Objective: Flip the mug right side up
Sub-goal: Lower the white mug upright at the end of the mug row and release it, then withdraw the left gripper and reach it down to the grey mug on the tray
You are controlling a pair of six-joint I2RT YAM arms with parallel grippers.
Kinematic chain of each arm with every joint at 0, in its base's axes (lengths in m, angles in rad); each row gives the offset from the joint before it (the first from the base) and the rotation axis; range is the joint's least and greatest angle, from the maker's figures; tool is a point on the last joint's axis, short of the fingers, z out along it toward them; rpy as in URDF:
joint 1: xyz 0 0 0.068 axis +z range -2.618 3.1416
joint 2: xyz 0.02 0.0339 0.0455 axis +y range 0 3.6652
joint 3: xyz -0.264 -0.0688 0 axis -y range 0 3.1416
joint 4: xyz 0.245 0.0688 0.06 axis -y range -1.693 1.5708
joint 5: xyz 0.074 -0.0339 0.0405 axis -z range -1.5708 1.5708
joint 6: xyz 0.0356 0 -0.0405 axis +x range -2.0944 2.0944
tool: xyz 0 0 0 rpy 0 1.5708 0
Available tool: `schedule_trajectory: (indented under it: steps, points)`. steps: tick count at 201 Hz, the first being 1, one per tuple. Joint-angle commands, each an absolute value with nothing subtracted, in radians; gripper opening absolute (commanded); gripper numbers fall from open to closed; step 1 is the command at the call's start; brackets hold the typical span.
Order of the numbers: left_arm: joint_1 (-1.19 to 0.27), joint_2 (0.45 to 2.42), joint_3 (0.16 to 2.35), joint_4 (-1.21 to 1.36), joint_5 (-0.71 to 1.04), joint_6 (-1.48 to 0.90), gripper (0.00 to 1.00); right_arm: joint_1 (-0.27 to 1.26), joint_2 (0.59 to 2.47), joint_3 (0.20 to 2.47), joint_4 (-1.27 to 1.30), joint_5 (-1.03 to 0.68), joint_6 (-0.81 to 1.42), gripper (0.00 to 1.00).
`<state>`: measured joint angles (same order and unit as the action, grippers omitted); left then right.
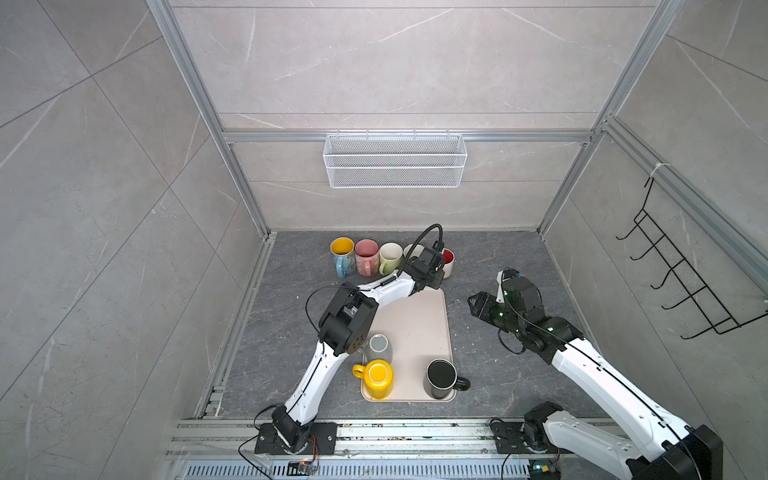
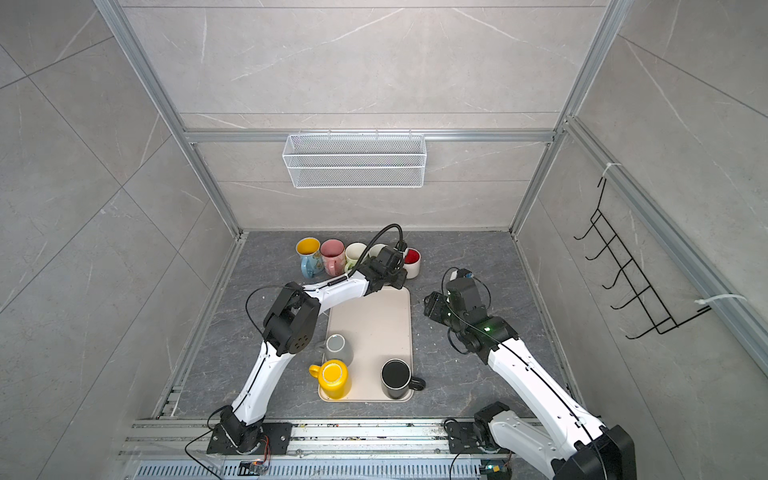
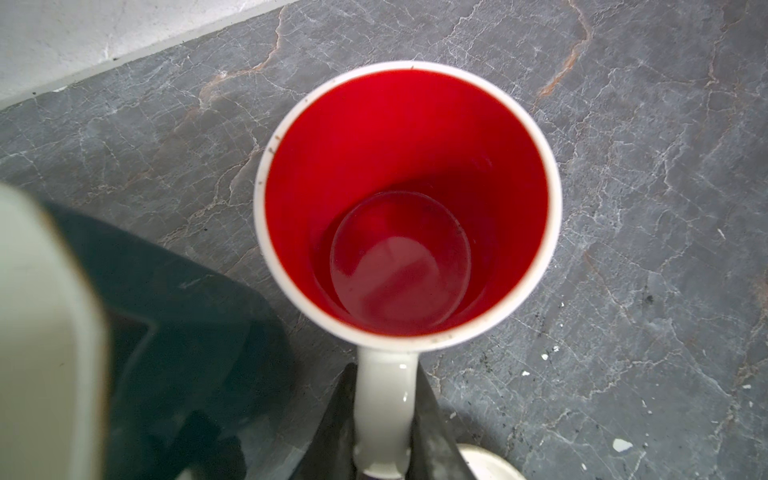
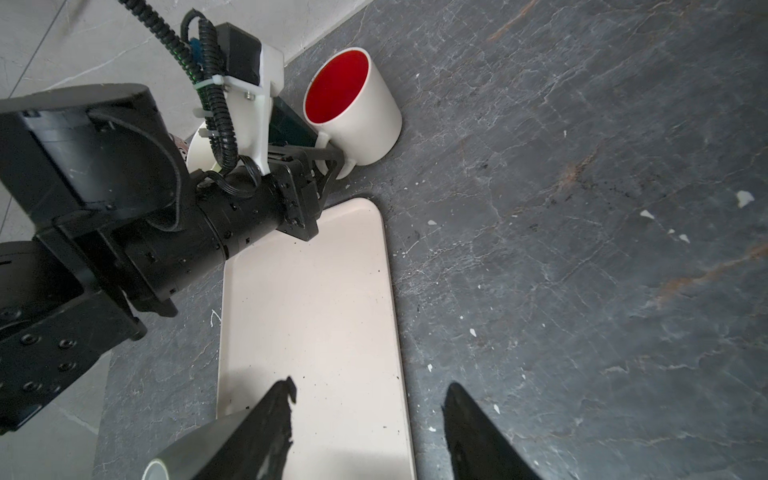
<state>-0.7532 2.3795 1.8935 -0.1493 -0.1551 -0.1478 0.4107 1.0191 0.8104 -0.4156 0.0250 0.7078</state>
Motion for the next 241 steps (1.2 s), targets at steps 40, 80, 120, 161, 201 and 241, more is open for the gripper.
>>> schedule_trajectory:
  steps: [40,80,120,161,201,241]
  points:
    - [-0.756,2.346,1.931,-0.107,-0.167,-0.181,0.39,0.407,1.021,0.799,-0.422,0.014,0.719,0.61]
    - [-0.760,2.291,1.898,-0.106,-0.156,-0.183,0.47,0.407,1.021,0.800,-0.422,0.013,0.719,0.61]
    - [-0.809,2.166,1.769,-0.029,-0.160,-0.152,0.49,0.407,1.030,0.799,-0.412,-0.002,0.727,0.61]
    - [-0.865,2.017,1.672,-0.026,-0.225,-0.086,0.49,0.407,1.060,0.804,-0.380,-0.044,0.738,0.61]
    - [-0.870,1.796,1.549,-0.038,-0.240,-0.075,0.49,0.409,1.160,0.833,-0.327,-0.143,0.751,0.62]
    - [-0.870,1.584,1.484,-0.134,-0.260,-0.061,0.48,0.418,1.226,0.821,-0.249,-0.220,0.787,0.62]
